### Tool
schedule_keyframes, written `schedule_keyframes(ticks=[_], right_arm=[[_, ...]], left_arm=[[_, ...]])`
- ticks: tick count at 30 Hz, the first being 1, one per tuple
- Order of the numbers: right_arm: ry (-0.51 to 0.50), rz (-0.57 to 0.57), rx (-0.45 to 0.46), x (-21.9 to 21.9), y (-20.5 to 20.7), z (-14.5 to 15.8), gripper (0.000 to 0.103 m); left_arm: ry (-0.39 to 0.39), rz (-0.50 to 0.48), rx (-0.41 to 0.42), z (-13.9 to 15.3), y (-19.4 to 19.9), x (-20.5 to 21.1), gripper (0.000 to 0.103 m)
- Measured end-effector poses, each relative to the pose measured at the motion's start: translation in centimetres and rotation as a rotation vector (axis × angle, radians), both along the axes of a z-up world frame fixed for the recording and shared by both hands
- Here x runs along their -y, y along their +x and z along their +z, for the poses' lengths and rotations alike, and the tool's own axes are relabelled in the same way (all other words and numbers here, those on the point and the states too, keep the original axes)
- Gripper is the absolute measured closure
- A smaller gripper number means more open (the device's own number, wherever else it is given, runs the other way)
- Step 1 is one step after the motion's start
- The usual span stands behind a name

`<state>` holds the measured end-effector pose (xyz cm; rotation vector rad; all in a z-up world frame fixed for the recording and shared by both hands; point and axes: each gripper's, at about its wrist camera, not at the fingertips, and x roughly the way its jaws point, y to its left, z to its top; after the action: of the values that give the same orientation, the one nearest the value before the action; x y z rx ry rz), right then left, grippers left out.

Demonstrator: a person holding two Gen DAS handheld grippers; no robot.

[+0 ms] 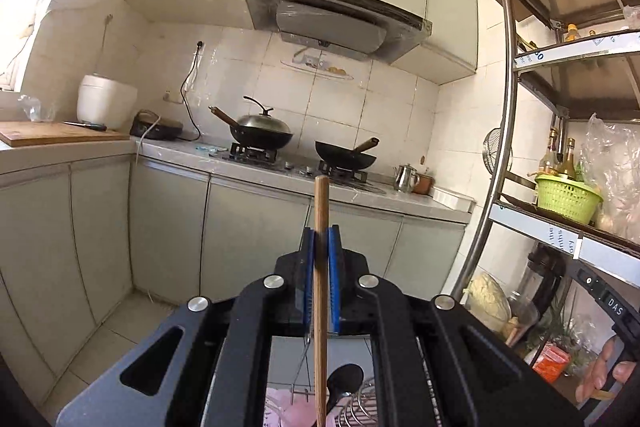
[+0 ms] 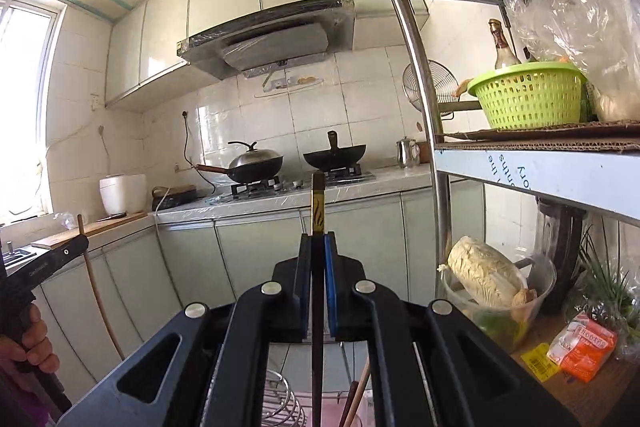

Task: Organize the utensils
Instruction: 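Lift both held chopsticks up over the pink holder, then lower both chopsticks into the tall pink cup and open both tools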

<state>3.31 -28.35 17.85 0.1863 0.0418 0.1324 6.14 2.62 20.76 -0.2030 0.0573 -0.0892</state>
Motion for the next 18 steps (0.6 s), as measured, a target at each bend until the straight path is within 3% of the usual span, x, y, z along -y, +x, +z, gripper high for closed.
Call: schedule_keyframes(ticks=[9,18], right_arm=[[-0.035,-0.054,0.011,-0.2,3.4,-2.0,0.097],[-0.009,-0.041,-0.107,-0.2,4.7,-6.7,0.097]], left_arm=[[0.032,0.056,0.038,-2.5,2.6,0.4,0.097],[0.059,0.026,-0.045,-6.7,3.7,1.1,0.097]])
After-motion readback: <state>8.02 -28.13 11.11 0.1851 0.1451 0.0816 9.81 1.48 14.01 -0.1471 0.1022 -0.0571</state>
